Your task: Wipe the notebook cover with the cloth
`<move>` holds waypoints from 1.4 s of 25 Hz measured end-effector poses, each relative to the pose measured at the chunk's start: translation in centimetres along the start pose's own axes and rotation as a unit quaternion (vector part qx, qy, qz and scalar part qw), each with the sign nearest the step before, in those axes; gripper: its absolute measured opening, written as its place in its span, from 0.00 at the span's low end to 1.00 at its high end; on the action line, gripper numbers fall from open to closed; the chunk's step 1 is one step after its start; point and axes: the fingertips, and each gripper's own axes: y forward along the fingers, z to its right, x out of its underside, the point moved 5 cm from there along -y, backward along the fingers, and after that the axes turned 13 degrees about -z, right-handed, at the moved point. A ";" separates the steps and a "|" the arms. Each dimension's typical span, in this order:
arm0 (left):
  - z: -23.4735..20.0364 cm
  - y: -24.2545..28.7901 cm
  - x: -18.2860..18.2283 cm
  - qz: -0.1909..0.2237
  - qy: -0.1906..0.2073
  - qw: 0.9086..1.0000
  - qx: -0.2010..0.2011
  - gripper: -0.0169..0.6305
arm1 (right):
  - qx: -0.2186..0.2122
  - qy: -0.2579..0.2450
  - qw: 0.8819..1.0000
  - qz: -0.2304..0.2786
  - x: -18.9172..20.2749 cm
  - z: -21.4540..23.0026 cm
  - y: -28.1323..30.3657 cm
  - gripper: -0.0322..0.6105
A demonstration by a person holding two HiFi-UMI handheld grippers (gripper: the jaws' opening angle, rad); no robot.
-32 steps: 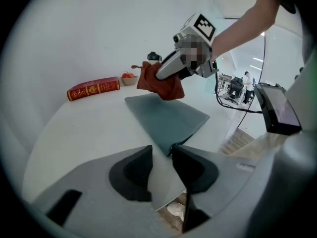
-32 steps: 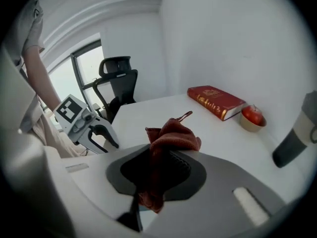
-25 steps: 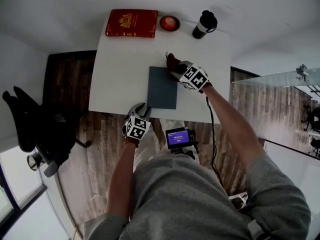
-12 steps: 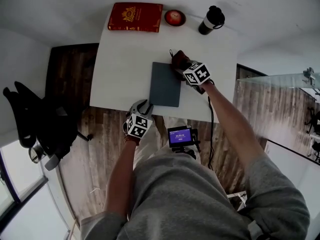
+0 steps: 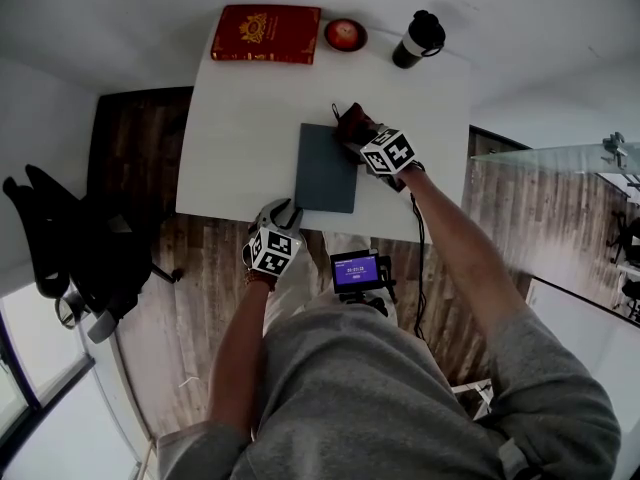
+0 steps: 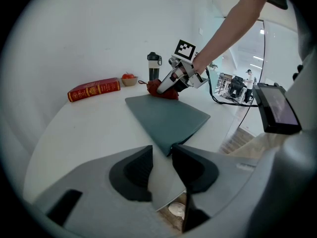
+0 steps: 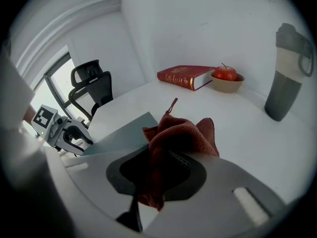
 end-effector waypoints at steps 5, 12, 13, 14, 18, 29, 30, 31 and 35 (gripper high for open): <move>0.0 0.1 0.1 0.001 0.002 1.000 -0.001 0.22 | 0.007 0.002 1.000 0.004 0.2 -0.5 0.0 0.17; 0.1 0.1 0.0 0.000 0.000 1.000 -0.001 0.22 | 0.011 0.007 1.000 0.013 0.7 -1.8 0.0 0.17; 0.1 0.1 -0.1 0.000 0.000 1.000 0.000 0.22 | 0.010 0.005 1.000 0.012 0.9 -2.0 0.0 0.17; 0.1 0.1 -0.1 0.000 0.000 1.000 0.000 0.22 | 0.010 0.002 1.000 0.012 1.0 -2.3 0.0 0.17; 0.1 0.1 0.0 0.000 0.000 1.000 -0.001 0.22 | 0.008 -0.010 1.000 0.009 1.3 -3.2 0.1 0.17; 0.0 0.1 -0.1 -0.001 -0.008 1.000 -0.001 0.22 | -0.001 -0.027 1.000 -0.002 2.5 -6.0 0.1 0.17; 0.0 0.1 -0.1 -0.001 -0.008 1.000 -0.001 0.22 | -0.002 -0.032 0.999 -0.003 2.7 -6.4 0.1 0.17; 0.0 0.0 -0.1 -0.001 -0.008 1.000 -0.002 0.22 | -0.002 -0.036 0.999 -0.004 2.8 -6.7 0.1 0.17; 0.0 0.0 -0.1 0.000 -0.009 1.000 0.000 0.21 | -0.010 -0.043 0.999 -0.008 3.3 -7.8 0.2 0.16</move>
